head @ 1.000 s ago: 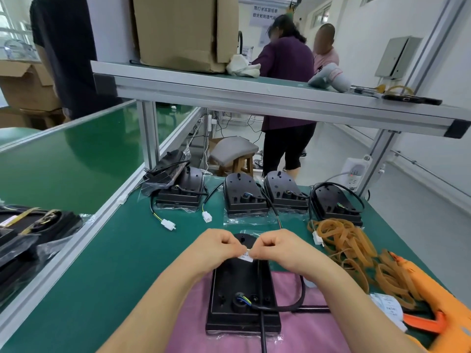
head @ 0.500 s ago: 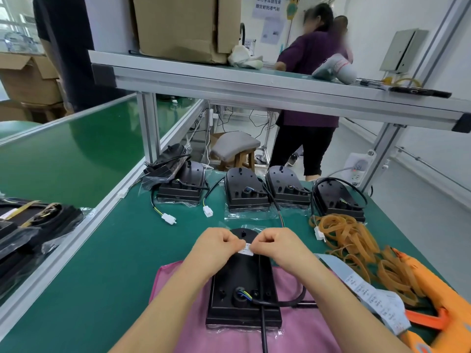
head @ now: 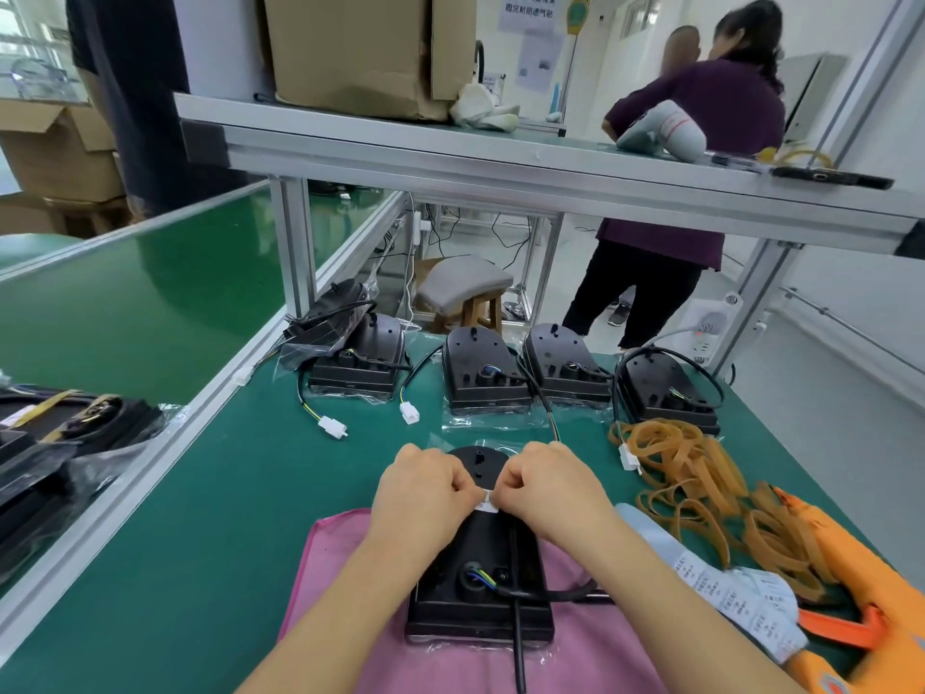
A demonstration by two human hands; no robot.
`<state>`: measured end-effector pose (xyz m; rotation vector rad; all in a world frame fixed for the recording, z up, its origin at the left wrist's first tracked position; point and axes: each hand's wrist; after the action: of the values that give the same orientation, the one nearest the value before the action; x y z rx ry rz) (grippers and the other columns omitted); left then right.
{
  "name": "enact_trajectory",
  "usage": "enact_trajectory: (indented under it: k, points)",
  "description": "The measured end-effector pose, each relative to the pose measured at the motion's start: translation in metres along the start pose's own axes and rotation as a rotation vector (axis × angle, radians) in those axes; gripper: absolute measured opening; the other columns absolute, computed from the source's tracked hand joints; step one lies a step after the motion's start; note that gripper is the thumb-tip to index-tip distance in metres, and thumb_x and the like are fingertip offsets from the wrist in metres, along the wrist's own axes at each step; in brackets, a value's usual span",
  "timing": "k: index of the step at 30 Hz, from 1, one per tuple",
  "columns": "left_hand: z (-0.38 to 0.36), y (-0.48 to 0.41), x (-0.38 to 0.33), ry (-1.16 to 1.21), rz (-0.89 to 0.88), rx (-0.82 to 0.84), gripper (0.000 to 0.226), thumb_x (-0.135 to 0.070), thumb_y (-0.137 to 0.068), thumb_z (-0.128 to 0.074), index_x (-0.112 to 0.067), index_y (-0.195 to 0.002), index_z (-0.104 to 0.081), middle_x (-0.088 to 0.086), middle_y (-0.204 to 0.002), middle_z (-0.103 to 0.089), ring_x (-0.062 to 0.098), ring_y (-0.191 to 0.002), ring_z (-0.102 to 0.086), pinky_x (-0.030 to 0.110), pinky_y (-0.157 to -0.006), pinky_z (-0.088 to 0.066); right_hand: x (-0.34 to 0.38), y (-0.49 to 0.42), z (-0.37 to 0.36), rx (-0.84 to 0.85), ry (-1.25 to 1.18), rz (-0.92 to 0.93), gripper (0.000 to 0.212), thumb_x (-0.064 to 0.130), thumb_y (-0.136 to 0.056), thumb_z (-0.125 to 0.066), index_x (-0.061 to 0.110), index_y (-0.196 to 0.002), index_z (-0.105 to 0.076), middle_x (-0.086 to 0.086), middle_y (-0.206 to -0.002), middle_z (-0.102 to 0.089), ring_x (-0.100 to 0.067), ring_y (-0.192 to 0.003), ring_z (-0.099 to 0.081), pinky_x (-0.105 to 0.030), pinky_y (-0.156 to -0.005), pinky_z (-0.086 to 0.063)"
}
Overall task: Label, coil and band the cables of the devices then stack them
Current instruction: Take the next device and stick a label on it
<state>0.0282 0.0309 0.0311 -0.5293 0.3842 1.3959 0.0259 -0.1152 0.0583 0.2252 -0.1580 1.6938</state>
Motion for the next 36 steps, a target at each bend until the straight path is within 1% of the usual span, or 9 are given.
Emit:
enact_trajectory:
  k: [4, 8, 13, 18, 24, 27, 31, 34, 36]
  points:
    - [-0.002, 0.0, 0.0, -0.071, -0.034, -0.031, 0.018, -0.037, -0.085, -0.063, -0.024, -0.078, -0.072, -0.007, -0.085, -0.067, 0.017, -0.096, -0.046, 0.033, -0.083, -0.047, 0.001, 0.001, -0.002, -0.049, 0.062, 0.037, 0.018, 0.027, -0.085, -0.05, 0.029, -0.071, -0.061, 0.007, -0.073, -0.038, -0.02, -0.089, -0.04, -0.029, -0.07, -0.034]
    - [-0.003, 0.001, -0.001, -0.16, -0.072, -0.064, 0.019, -0.04, -0.086, -0.06, -0.025, -0.082, -0.071, -0.007, -0.089, -0.066, 0.017, -0.098, -0.047, 0.033, -0.084, -0.046, 0.002, 0.0, -0.005, -0.105, 0.142, 0.066, 0.02, 0.03, -0.087, -0.05, 0.024, -0.081, -0.069, 0.006, -0.074, -0.037, -0.019, -0.085, -0.037, -0.03, -0.069, -0.033]
    - [-0.005, 0.002, -0.002, -0.24, -0.102, -0.105, 0.017, -0.046, -0.087, -0.058, -0.031, -0.079, -0.061, -0.011, -0.094, -0.06, 0.016, -0.1, -0.045, 0.027, -0.078, -0.035, 0.005, 0.0, -0.006, -0.116, 0.212, 0.077, 0.024, 0.042, -0.086, -0.053, 0.024, -0.084, -0.069, 0.004, -0.076, -0.039, -0.019, -0.084, -0.037, -0.031, -0.069, -0.032]
    - [-0.009, 0.001, 0.003, -0.096, 0.038, -0.101, 0.037, -0.052, -0.077, -0.067, -0.029, -0.087, -0.039, -0.013, -0.087, -0.045, 0.016, -0.092, -0.04, 0.03, -0.076, -0.032, -0.001, 0.001, -0.007, -0.126, 0.081, 0.028, 0.021, 0.046, -0.081, -0.06, 0.028, -0.077, -0.049, 0.008, -0.087, -0.051, -0.019, -0.096, -0.048, -0.031, -0.076, -0.038]
    - [-0.019, 0.002, 0.001, 0.074, 0.144, -0.118, 0.043, -0.052, -0.076, -0.07, -0.028, -0.093, -0.037, -0.013, -0.095, -0.043, 0.014, -0.091, -0.036, 0.029, -0.076, -0.032, -0.006, 0.004, -0.01, -0.083, -0.021, -0.004, 0.013, 0.041, -0.085, -0.058, 0.028, -0.085, -0.055, 0.01, -0.093, -0.054, -0.019, -0.101, -0.048, -0.031, -0.077, -0.037]
    - [-0.02, 0.002, 0.0, 0.119, 0.139, -0.094, 0.037, -0.044, -0.082, -0.069, -0.025, -0.094, -0.04, -0.008, -0.098, -0.044, 0.015, -0.092, -0.034, 0.028, -0.078, -0.033, -0.013, 0.01, -0.01, -0.08, -0.123, -0.026, 0.009, 0.031, -0.089, -0.054, 0.029, -0.096, -0.06, 0.011, -0.094, -0.056, -0.019, -0.105, -0.047, -0.031, -0.082, -0.04]
    - [-0.016, 0.002, -0.001, 0.074, 0.092, -0.096, 0.011, -0.023, -0.096, -0.052, -0.017, -0.104, -0.049, 0.002, -0.111, -0.052, 0.021, -0.1, -0.039, 0.03, -0.083, -0.033, -0.027, 0.026, -0.006, -0.087, -0.192, -0.014, 0.031, 0.014, -0.087, -0.049, 0.035, -0.108, -0.06, 0.014, -0.097, -0.057, -0.012, -0.102, -0.044, -0.025, -0.079, -0.035]
    - [-0.005, 0.009, 0.001, 0.089, 0.059, -0.097, 0.004, -0.015, -0.097, -0.047, -0.017, -0.099, -0.05, 0.002, -0.108, -0.053, 0.022, -0.101, -0.043, 0.029, -0.081, -0.033, -0.037, 0.04, -0.005, -0.053, -0.198, 0.051, 0.032, 0.016, -0.086, -0.055, 0.038, -0.109, -0.061, 0.016, -0.104, -0.056, -0.007, -0.102, -0.042, -0.022, -0.082, -0.036]
    - [0.003, 0.017, 0.002, 0.139, 0.027, -0.104, 0.007, -0.022, -0.096, -0.052, -0.018, -0.091, -0.054, -0.001, -0.098, -0.055, 0.021, -0.097, -0.047, 0.032, -0.08, -0.039, -0.038, 0.048, -0.005, -0.059, -0.198, 0.112, 0.027, 0.022, -0.086, -0.06, 0.038, -0.109, -0.063, 0.019, -0.105, -0.054, -0.004, -0.101, -0.039, -0.02, -0.084, -0.033]
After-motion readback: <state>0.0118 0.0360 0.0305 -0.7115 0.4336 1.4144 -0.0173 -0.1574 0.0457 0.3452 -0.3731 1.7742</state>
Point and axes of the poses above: each hand's wrist, its own y-axis away from the middle knuckle, its own z-axis out of the back of the hand, x = y × z
